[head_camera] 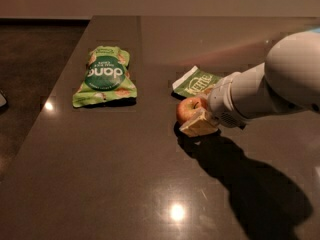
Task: Move apple near green jalapeno chip bag
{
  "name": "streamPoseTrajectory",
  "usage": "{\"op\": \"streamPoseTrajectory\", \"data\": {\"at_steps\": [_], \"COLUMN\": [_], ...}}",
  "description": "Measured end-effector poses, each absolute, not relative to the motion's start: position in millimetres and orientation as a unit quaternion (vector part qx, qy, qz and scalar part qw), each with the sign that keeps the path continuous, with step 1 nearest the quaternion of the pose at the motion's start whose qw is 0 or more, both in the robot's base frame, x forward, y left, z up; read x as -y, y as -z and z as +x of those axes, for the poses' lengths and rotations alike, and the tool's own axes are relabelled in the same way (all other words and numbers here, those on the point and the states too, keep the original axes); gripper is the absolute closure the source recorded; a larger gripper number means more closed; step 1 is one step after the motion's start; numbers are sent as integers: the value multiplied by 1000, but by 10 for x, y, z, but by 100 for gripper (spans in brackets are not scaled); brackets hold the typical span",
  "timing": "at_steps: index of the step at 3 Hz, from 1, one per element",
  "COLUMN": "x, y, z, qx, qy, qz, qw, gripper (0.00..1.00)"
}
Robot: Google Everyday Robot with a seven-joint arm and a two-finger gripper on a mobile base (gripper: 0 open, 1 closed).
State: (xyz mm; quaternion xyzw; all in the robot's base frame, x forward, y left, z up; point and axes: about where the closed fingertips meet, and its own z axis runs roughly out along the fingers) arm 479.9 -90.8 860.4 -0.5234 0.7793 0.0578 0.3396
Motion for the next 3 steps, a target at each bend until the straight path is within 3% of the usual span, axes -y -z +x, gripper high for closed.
{"op": "streamPoseTrajectory", "data": {"at_steps": [2, 3], "x": [995, 1052], "y": [-8561, -8553], "z": [4902, 4958], "qx": [-786, -787], "qy": [-49, -42], "qz": [-516, -517], "qw": [337, 333], "gripper": [12, 0]}}
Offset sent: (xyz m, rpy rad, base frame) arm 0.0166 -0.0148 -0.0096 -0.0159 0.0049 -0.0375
